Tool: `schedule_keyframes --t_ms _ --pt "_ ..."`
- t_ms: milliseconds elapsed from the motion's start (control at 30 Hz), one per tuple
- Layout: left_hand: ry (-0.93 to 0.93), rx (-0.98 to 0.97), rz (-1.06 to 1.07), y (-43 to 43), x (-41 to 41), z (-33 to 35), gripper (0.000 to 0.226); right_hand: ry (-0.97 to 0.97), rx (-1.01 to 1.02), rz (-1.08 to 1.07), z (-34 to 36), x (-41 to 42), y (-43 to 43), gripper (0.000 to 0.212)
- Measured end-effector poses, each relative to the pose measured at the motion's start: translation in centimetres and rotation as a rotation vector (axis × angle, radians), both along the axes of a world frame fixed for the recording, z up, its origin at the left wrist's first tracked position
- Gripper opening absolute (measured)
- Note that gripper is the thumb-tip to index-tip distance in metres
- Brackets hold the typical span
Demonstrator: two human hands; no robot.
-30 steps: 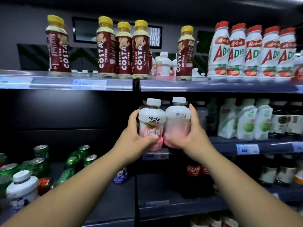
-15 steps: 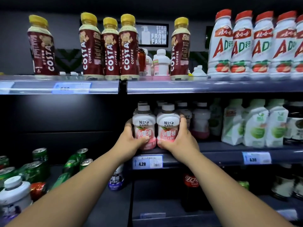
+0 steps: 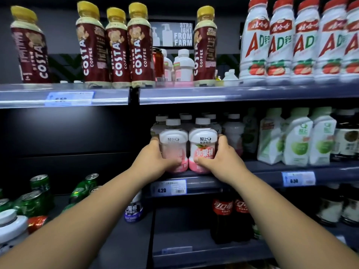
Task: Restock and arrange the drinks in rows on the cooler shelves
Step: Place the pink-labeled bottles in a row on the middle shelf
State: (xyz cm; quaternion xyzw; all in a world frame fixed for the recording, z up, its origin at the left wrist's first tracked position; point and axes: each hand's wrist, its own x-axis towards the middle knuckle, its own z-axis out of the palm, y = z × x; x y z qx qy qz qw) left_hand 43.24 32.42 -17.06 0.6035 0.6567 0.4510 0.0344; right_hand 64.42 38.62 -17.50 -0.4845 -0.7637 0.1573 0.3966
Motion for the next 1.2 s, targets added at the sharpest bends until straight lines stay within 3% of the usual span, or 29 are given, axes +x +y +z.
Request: schedule_keyframes --t_ms 167,367,433,633,867,1200 --pt "0.106 -0.038 0.021 1.7 3.7 0.5 0.072 0.012 0.008 -0.063 -0.4 3.2 1.0 0.072" --pt "0.103 -0.074 -0.004 4.3 8.3 0.8 0.068 -0.119 0.065 -0.202 -0.1 7.2 2.3 0.076" --pt "0.111 -0.075 -0.007 4.9 9.3 0.7 0.065 -0.073 0.081 -0.211 -0.5 8.1 3.0 0.078" --pt "0.196 -0.07 0.002 5.7 10.3 -0.5 0.065 0.047 0.199 -0.305 -3.2 7.9 3.9 0.117" --pt "0.281 -0.028 0.081 5.6 10.5 -0.8 0.073 0.122 0.329 -0.357 -3.8 7.5 4.0 0.096" --pt "0.438 -0.019 0.095 5.5 10.5 -1.3 0.095 0.093 0.407 -0.459 -4.4 7.1 4.6 0.101"
